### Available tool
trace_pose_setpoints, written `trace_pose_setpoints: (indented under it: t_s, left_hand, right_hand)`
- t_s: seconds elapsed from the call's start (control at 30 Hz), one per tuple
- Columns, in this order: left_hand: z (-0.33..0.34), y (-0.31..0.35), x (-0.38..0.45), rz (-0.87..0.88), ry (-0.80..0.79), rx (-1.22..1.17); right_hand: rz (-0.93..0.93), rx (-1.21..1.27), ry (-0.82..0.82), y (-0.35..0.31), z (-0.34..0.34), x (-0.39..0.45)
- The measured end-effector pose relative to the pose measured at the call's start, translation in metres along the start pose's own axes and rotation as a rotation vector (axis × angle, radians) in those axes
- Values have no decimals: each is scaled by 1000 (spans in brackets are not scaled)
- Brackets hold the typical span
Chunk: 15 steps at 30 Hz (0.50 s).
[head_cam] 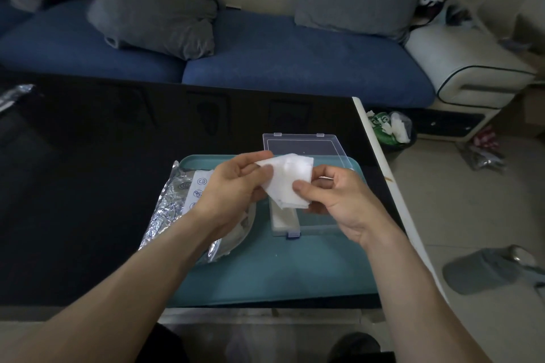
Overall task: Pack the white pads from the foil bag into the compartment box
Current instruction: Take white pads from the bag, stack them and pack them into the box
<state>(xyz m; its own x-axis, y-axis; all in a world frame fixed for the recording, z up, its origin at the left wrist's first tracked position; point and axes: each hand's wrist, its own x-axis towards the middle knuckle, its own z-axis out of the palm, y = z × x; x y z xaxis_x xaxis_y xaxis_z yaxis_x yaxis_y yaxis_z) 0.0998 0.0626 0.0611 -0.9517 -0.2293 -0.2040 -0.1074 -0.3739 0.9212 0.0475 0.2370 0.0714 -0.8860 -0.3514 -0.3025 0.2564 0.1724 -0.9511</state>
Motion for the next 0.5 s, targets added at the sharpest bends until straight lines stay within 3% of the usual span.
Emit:
trace_pose_setpoints:
  t_s: [0.23,0.33,0.5]
  left_hand:
    - [-2,-3,1,21,207,-21]
    - [-2,-2,-2,70,158,174]
    - [2,4,-9,111,49,151]
  right_hand:
    - [16,245,-78,-5,-5,0]
    - [10,337,-28,-7,-6,2]
    - [10,291,59,-7,-9,2]
